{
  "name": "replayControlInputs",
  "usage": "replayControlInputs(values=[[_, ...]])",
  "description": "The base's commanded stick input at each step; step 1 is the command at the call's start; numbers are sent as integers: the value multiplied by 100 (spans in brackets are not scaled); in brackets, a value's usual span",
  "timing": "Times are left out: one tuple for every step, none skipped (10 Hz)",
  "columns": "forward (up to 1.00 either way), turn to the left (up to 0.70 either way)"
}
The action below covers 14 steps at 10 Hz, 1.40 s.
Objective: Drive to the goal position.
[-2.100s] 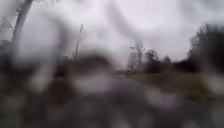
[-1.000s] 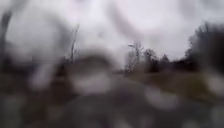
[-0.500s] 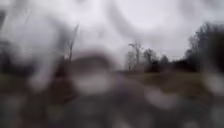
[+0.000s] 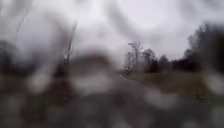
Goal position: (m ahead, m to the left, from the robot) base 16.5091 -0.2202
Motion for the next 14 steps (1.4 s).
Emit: replayControlInputs(values=[[85, 0], [85, 0], [85, 0], [85, 0], [85, 0], [85, 0], [85, 0], [85, 0], [85, 0], [85, 0], [85, 0], [85, 0], [85, 0], [85, 0]])
